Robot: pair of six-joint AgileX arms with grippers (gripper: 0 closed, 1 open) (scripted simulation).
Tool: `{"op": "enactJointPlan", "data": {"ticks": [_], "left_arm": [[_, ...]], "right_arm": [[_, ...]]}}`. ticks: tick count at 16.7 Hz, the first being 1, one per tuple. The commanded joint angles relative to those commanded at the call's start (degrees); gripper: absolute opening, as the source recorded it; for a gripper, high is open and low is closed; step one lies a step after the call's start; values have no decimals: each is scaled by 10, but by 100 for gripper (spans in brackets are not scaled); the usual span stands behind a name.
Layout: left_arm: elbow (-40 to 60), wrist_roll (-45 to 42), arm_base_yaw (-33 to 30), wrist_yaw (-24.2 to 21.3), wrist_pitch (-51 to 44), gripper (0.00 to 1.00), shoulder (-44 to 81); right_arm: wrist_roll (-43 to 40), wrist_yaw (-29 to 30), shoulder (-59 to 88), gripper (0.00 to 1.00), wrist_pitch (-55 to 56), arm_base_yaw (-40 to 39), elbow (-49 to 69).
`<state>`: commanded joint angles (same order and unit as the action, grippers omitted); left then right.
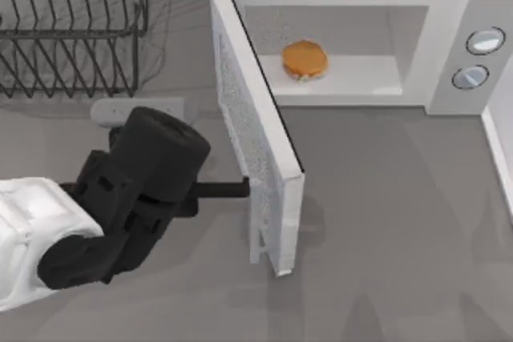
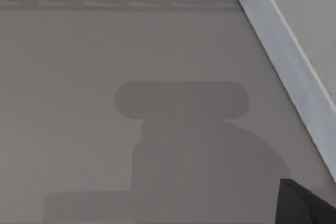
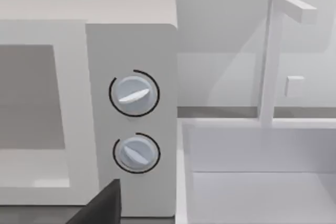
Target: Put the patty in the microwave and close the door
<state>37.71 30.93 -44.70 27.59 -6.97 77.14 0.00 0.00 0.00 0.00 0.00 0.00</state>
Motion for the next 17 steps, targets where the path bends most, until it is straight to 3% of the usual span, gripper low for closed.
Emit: {"op": "enactJointPlan", "data": {"ticks": [4, 12, 17], "left_arm": [[68, 59, -81, 48, -9, 0, 81], [98, 83, -101, 66, -26, 0, 113], [236, 140, -162, 100, -77, 0, 226]], "right_arm": [[0, 0, 0, 100, 0, 0, 0], [0, 0, 0, 100, 0, 0, 0], [0, 0, 0, 100, 0, 0, 0]]}}
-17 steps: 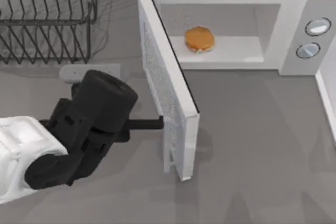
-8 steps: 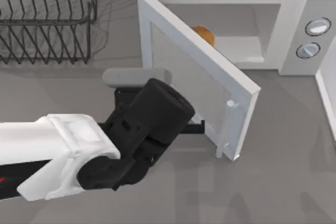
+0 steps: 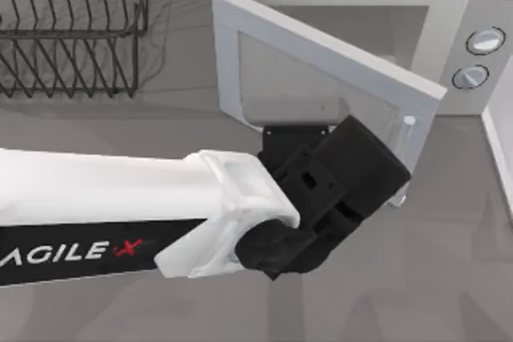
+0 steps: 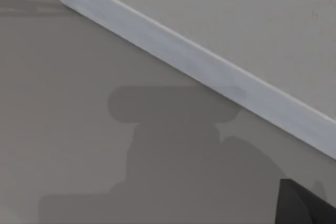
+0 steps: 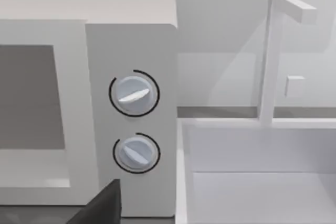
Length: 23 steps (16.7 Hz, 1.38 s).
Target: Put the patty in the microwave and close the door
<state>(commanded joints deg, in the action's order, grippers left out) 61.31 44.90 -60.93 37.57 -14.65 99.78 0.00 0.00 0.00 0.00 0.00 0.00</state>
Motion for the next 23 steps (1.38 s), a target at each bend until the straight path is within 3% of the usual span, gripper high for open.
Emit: {"op": "enactJointPlan", "data": {"ticks": [10, 18, 23], "left_arm": [[74, 32, -31, 18, -36, 0, 66], [310, 85, -80, 41, -143, 0, 217], [339, 92, -86, 45, -160, 0, 239]], "right_arm": [[0, 0, 0, 100, 0, 0, 0], [0, 0, 0, 100, 0, 0, 0], [0, 0, 0, 100, 0, 0, 0]]}}
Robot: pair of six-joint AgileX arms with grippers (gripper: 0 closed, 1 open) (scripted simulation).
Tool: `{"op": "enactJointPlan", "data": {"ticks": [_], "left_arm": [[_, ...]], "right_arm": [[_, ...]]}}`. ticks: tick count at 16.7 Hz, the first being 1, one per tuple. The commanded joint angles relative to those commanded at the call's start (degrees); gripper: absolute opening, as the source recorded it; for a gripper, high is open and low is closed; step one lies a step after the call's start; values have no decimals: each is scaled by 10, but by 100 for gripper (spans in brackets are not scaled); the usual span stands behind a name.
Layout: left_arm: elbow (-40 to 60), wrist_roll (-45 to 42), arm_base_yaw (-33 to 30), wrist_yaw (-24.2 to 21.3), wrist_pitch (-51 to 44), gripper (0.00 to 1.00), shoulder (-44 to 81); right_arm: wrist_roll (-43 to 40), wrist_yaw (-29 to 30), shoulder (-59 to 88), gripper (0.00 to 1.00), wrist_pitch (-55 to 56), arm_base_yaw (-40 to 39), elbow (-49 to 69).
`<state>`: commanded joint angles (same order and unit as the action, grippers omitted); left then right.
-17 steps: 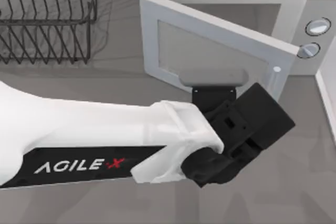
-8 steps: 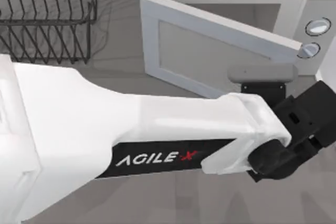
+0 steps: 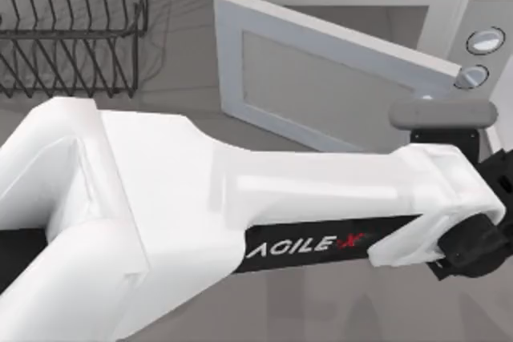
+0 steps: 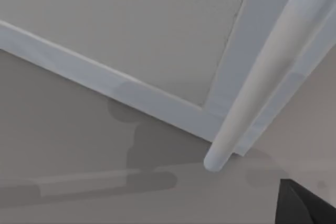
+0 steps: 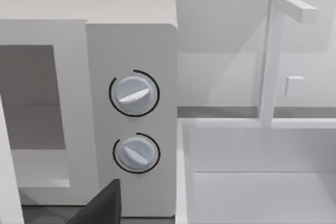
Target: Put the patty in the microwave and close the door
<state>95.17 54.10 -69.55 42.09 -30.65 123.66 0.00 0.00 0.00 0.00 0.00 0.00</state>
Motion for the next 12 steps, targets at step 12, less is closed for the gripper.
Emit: {"op": "enactJointPlan", "data": {"ticks": [12], "left_arm": [[134, -115, 109, -64, 40, 0, 99]], "right_arm": [[0, 0, 0, 100, 0, 0, 0]]}}
